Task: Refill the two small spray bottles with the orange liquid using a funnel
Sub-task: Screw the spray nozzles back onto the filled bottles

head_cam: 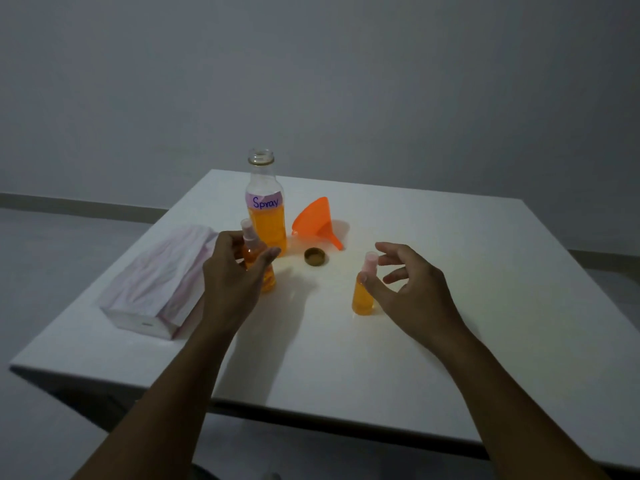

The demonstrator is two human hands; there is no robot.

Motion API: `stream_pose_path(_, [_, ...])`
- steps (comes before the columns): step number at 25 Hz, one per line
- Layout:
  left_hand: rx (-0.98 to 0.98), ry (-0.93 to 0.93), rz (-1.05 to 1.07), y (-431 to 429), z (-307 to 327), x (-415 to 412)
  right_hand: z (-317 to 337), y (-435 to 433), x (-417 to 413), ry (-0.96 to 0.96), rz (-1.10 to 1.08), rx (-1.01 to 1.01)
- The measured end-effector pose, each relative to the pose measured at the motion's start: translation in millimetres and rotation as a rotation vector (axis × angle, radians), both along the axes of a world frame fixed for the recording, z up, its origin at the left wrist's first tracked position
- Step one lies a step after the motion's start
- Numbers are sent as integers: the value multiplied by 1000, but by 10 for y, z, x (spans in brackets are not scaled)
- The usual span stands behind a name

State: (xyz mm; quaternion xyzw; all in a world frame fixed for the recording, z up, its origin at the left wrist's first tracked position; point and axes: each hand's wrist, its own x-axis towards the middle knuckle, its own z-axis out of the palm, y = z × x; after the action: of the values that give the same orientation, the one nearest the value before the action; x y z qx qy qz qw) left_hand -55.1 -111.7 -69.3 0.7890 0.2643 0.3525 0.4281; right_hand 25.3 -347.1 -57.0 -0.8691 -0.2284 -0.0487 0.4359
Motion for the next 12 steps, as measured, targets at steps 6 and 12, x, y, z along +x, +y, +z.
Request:
stream_pose_path(6, [-9,-8,-78,14,-95,94,-13,103,32,-102,-24,33])
stream_pose_path(12, [439,-246,-28,-250,153,-13,70,-27,21,-117,-30,46])
